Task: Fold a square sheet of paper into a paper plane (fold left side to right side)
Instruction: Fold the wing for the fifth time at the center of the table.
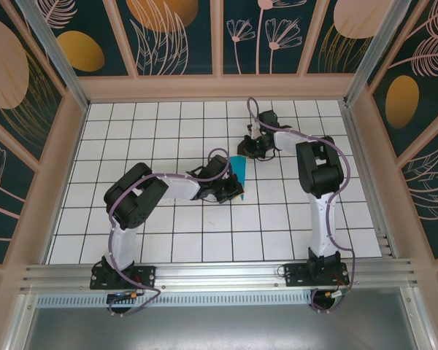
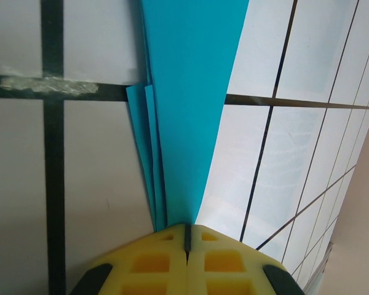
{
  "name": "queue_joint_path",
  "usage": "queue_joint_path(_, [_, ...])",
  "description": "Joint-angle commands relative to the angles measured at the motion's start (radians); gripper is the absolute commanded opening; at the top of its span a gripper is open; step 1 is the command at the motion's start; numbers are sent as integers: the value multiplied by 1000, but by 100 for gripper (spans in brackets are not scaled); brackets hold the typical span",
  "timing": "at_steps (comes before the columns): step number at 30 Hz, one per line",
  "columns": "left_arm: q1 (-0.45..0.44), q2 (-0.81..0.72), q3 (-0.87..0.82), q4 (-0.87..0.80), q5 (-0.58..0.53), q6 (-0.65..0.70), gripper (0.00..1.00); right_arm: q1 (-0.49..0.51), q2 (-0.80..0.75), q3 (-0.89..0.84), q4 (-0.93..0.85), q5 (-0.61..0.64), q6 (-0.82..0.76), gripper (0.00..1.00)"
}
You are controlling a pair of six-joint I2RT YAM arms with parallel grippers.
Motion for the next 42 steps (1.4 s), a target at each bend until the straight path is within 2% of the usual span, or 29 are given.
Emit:
queue_joint_path(1, [-22,78,-50,-307,-37,54,0,-41,75,18,98,143,-35,15])
queue_joint_path(12, [-45,26,-53,-389,-33,108,0,-40,78,12,106,134,-27,15])
queue_joint_path(20, [-104,18,-7,-469,-31,186,0,-38,80,10,109,127,-25,15])
queue_joint_path(33, [-144,-25,-27,-424,1,202,0,-33,80,10,102,125,-25,15])
queue_joint_path(37, [-142,-61,-18,-421,-29,208,0,-29,76,14,99,119,-22,15])
queue_joint_path(42, [-114,-181,-9,-422,-100,225,0,-29,69,6,96,104,-17,15])
